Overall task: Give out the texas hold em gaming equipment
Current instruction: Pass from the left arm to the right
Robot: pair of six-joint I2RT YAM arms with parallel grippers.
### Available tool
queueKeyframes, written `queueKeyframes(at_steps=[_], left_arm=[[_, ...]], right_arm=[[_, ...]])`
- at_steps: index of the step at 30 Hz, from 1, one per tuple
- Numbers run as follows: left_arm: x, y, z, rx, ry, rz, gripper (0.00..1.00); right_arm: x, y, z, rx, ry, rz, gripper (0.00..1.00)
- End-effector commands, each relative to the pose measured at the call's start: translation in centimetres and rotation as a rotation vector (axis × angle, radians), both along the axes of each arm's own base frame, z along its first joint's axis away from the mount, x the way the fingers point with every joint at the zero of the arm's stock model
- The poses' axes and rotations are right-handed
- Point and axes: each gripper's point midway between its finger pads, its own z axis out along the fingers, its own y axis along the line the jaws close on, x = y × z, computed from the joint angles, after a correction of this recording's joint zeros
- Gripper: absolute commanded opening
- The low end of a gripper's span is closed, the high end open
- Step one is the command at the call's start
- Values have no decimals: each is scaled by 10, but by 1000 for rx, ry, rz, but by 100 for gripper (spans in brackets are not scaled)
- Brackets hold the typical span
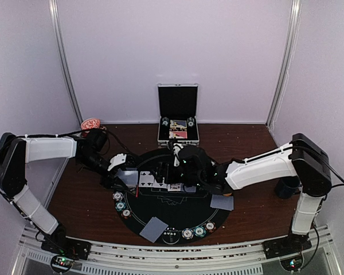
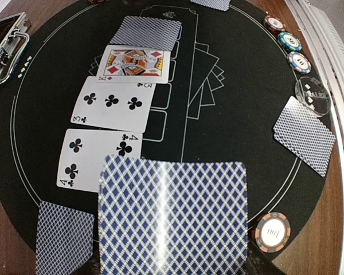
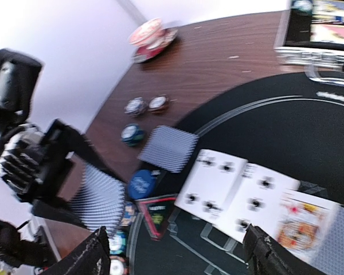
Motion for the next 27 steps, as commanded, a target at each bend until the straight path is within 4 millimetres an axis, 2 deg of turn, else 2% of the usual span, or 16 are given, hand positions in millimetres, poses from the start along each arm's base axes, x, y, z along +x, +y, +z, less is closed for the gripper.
queueKeyframes(at_steps=[1, 7, 13, 19, 27], left_arm=[[0, -1, 4, -24, -12, -10, 61], [-2, -1, 5, -29, -11, -18, 61], [-3, -1, 5, -29, -8, -21, 61], [-2, -1, 4, -27, -7, -20, 61], [-1, -1, 3, -26, -5, -20, 61]], right_arm=[[-11, 52, 5, 112, 26, 196, 81], [0, 84, -4, 139, 55, 239, 80], [10, 100, -25, 82, 75, 236, 78], [20, 100, -38, 28, 59, 222, 71], [33, 80, -44, -46, 16, 145, 46]])
